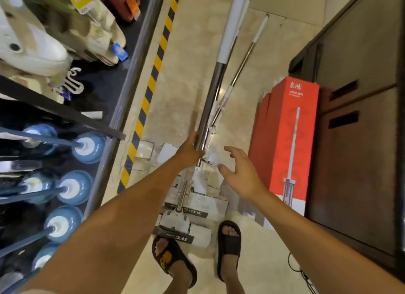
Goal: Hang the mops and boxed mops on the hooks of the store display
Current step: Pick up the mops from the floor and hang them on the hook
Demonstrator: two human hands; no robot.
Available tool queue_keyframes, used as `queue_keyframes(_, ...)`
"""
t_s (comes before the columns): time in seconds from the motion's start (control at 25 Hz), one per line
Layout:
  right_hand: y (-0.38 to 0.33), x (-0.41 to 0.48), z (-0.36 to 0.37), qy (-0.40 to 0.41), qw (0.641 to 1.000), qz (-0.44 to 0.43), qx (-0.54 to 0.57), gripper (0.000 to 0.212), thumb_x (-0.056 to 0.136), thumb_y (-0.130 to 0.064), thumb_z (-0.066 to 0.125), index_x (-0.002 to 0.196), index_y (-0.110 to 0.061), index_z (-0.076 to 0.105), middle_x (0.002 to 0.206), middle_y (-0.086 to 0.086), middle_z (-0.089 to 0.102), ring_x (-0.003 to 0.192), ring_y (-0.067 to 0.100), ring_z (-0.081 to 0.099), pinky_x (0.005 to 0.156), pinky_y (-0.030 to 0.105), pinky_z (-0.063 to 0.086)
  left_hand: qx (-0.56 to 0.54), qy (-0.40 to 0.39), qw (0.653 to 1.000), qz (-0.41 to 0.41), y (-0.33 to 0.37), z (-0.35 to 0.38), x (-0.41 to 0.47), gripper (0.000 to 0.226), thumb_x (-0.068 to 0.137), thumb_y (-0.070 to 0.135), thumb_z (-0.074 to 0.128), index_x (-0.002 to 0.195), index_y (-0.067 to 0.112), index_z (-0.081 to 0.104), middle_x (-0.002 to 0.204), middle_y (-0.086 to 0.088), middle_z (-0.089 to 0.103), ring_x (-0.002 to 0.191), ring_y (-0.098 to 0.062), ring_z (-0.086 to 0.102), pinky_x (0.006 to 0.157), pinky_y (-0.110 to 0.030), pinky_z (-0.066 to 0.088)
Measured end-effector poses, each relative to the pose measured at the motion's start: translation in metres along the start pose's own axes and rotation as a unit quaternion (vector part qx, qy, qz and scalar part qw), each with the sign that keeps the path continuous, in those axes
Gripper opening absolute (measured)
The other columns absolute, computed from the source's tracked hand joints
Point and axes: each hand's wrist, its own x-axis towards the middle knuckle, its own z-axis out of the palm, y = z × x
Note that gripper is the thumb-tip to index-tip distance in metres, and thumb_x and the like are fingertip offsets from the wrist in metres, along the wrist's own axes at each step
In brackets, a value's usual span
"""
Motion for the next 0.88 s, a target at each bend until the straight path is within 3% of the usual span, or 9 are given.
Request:
queue_keyframes(0.12,-0.009,0.001,-0.007,0.022,1.0,0.001,0.016,0.058,0.098,-0.027,0.066,0.15,-0.015,0.044,0.151,0.001,0.046,0.135,0.016,0.048,0.102,0.021,0.034,-0.047,0.008,0.999,-0.013,-0.006,0.0,0.005,0.055,0.096,-0.005,0.064,0.145,0.012,0.047,0.141,-0.015,0.059,0.121,-0.026,0.059,0.101,-0.037,0.051)
queue_keyframes(0.2,-0.025,0.002,-0.015,0.047,0.998,0.005,0.048,0.057,0.098,-0.028,0.067,0.149,-0.016,0.045,0.15,0.001,0.048,0.134,0.016,0.05,0.102,0.024,0.038,-0.064,0.009,0.998,-0.015,-0.01,-0.001,-0.007,0.045,0.097,-0.006,0.061,0.134,0.016,0.051,0.131,-0.01,0.06,0.118,-0.027,0.059,0.096,-0.037,0.05)
queue_keyframes(0.32,-0.064,0.006,-0.035,0.076,0.993,-0.005,0.091,0.055,0.099,-0.033,0.065,0.148,-0.018,0.044,0.149,-0.001,0.05,0.132,0.016,0.052,0.106,0.033,0.043,-0.051,0.01,0.999,-0.006,-0.011,-0.003,-0.038,0.047,0.097,0.009,0.063,0.141,0.017,0.05,0.126,0.0,0.058,0.121,-0.024,0.058,0.103,-0.04,0.048)
queue_keyframes(0.52,-0.153,0.004,-0.074,0.106,0.975,-0.063,0.186,0.054,0.102,-0.038,0.059,0.148,-0.019,0.039,0.143,0.001,0.052,0.13,0.018,0.052,0.106,0.036,0.046,-0.007,-0.01,0.999,-0.03,-0.019,-0.008,-0.088,0.044,0.096,0.003,0.065,0.135,0.018,0.051,0.124,-0.007,0.064,0.115,-0.029,0.063,0.103,-0.047,0.053)
queue_keyframes(0.6,-0.188,-0.003,-0.088,0.113,0.964,-0.095,0.22,0.044,0.103,-0.036,0.059,0.141,-0.024,0.042,0.135,-0.001,0.057,0.124,0.016,0.056,0.101,0.032,0.048,0.011,-0.031,0.999,-0.031,-0.01,-0.012,-0.111,0.048,0.096,0.003,0.064,0.14,0.012,0.048,0.125,-0.009,0.063,0.109,-0.026,0.061,0.097,-0.043,0.053)
queue_keyframes(0.72,-0.221,-0.018,-0.104,0.112,0.96,-0.111,0.233,0.026,0.105,-0.033,0.056,0.124,-0.015,0.056,0.112,0.001,0.065,0.1,0.018,0.064,0.077,0.026,0.052,0.03,-0.065,0.996,-0.052,0.003,-0.024,-0.142,0.052,0.095,0.01,0.065,0.143,0.009,0.045,0.121,-0.011,0.058,0.121,-0.035,0.059,0.1,-0.04,0.051)
queue_keyframes(0.8,-0.23,-0.032,-0.11,0.099,0.964,-0.109,0.222,0.027,0.105,-0.034,0.055,0.115,-0.009,0.061,0.108,0.014,0.068,0.098,0.031,0.065,0.079,0.039,0.053,0.014,-0.047,0.998,-0.025,0.02,-0.035,-0.158,0.055,0.094,0.018,0.067,0.144,0.011,0.046,0.127,-0.019,0.061,0.125,-0.043,0.059,0.103,-0.053,0.053)
queue_keyframes(0.88,-0.232,-0.049,-0.112,0.087,0.967,-0.11,0.214,0.032,0.104,-0.036,0.055,0.11,-0.006,0.062,0.108,0.023,0.068,0.1,0.04,0.064,0.085,0.051,0.052,0.011,0.003,0.999,0.042,0.051,-0.049,-0.175,0.044,0.1,0.014,0.065,0.142,0.012,0.052,0.122,-0.01,0.066,0.119,-0.034,0.064,0.102,-0.05,0.054)
